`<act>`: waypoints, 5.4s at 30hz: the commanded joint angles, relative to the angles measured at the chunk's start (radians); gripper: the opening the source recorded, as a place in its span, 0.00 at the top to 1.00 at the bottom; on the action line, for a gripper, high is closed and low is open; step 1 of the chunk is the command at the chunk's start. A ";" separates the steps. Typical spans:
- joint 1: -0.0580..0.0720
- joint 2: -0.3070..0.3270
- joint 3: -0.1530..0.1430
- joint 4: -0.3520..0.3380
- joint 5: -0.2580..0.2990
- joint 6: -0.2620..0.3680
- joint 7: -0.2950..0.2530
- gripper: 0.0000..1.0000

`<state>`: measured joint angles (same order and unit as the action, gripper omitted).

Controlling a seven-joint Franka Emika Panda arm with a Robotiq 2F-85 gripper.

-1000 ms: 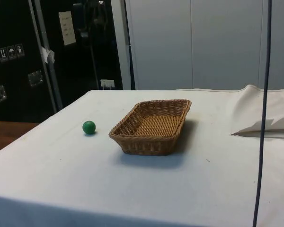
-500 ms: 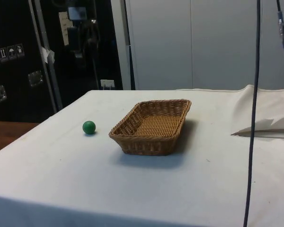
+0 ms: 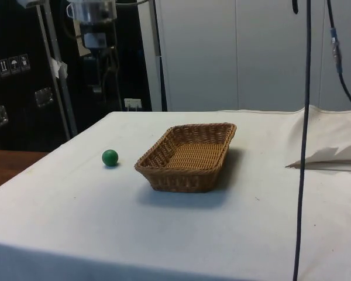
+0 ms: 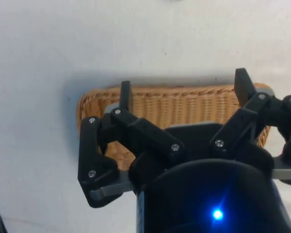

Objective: Pick up the ball and place it into the basket.

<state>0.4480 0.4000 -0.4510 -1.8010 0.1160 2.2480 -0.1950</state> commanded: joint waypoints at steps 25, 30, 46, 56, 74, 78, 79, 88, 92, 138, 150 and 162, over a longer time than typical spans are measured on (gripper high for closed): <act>-0.059 0.271 -0.032 0.184 0.281 0.035 -0.184 0.00; -0.064 0.316 -0.041 0.208 0.335 0.037 -0.211 0.00; -0.071 0.427 -0.046 0.224 0.467 0.077 -0.282 0.00; -0.072 0.501 -0.050 0.267 0.522 0.093 -0.303 0.00; -0.065 0.507 -0.059 0.270 0.525 0.090 -0.300 0.91; -0.064 0.508 -0.059 0.270 0.525 0.090 -0.300 0.99; -0.064 0.508 -0.059 0.270 0.525 0.090 -0.300 0.99; -0.048 0.461 -0.076 0.235 0.518 0.074 -0.299 0.98; -0.036 0.409 -0.083 0.189 0.508 0.070 -0.298 0.98; 0.001 -0.123 -0.091 -0.231 0.285 0.047 -0.246 0.98; 0.004 -0.201 -0.090 -0.330 0.199 0.060 -0.212 0.98; 0.005 -0.266 -0.068 -0.432 0.160 0.134 -0.176 0.98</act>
<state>0.4480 0.1380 -0.5180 -2.2190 0.2850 2.3560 -0.3860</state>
